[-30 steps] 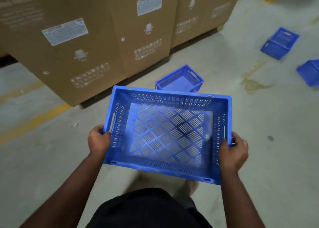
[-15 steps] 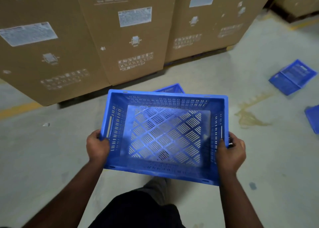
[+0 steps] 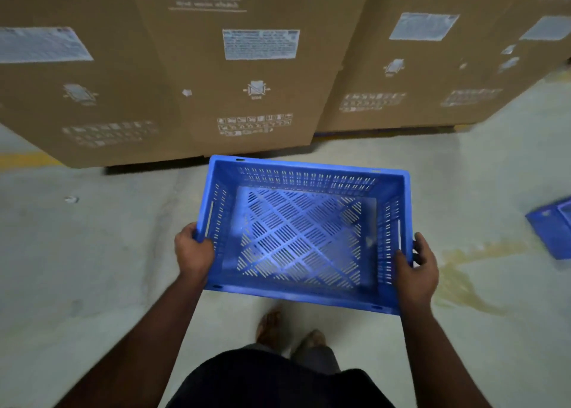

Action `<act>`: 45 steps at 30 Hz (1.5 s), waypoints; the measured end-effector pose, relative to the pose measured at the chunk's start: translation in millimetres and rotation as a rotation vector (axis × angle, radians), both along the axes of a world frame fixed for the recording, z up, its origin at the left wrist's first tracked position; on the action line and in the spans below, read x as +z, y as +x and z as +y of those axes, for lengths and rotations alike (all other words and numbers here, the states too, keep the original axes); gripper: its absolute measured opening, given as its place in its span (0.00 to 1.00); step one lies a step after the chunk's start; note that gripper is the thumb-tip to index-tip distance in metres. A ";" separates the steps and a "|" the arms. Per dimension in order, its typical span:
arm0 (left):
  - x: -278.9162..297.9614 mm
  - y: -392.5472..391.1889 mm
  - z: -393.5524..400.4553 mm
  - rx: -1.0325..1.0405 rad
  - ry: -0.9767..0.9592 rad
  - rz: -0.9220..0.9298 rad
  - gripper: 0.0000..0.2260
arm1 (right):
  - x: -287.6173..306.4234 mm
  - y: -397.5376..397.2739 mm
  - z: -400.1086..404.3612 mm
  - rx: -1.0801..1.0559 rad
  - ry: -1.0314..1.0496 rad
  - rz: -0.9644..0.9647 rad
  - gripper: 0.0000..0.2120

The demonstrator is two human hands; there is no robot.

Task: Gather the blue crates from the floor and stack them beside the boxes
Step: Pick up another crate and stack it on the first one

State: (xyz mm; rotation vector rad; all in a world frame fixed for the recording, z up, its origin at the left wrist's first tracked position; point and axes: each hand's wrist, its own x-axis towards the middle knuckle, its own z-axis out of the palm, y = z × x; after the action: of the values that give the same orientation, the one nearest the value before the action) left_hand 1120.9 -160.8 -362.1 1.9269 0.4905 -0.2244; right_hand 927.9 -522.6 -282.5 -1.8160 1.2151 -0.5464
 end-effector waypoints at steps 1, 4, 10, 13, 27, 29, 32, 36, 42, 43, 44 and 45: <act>0.5 4.5 -8.5 0.028 -0.014 0.010 0.13 | -3.0 13.2 -11.7 0.019 0.037 -0.008 0.28; -8.4 18.5 -34.6 0.121 -0.072 0.081 0.13 | -21.4 52.8 -45.3 0.049 0.098 -0.008 0.26; -46.4 83.0 -99.8 0.183 -0.001 0.133 0.12 | -92.9 151.8 -113.7 0.076 0.171 -0.062 0.23; -100.6 122.4 -124.8 0.233 0.052 0.180 0.13 | -162.4 203.2 -159.3 0.075 0.290 -0.050 0.23; -371.9 257.3 -188.6 0.082 0.263 0.174 0.13 | -456.0 344.6 -236.5 0.132 0.512 0.014 0.22; -385.3 273.1 -192.8 0.124 0.269 0.117 0.13 | -472.7 358.8 -237.9 0.103 0.448 0.020 0.24; -390.7 293.0 -191.6 0.048 0.367 0.115 0.16 | -484.3 372.5 -244.9 0.188 0.271 0.098 0.28; -399.7 266.5 -162.4 -0.135 0.547 0.223 0.26 | -487.7 341.3 -246.8 0.338 -0.081 0.322 0.27; -404.8 232.4 -166.9 0.080 0.116 0.385 0.12 | -498.2 323.4 -242.7 0.342 0.082 0.476 0.19; -407.7 235.0 -164.7 0.086 0.130 0.366 0.13 | -498.3 327.1 -244.7 0.349 0.054 0.463 0.18; -412.4 238.4 -162.7 0.082 0.156 0.342 0.15 | -498.6 333.0 -247.3 0.347 0.035 0.453 0.19; -422.6 242.5 -157.0 0.075 0.175 0.320 0.17 | -500.3 339.5 -249.5 0.343 0.020 0.443 0.20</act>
State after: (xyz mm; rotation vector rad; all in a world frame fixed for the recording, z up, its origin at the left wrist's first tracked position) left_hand 1363.5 -317.7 -784.7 2.0472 0.8155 -0.4586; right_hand 1267.4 -772.1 -782.7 -2.1375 1.1420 0.0683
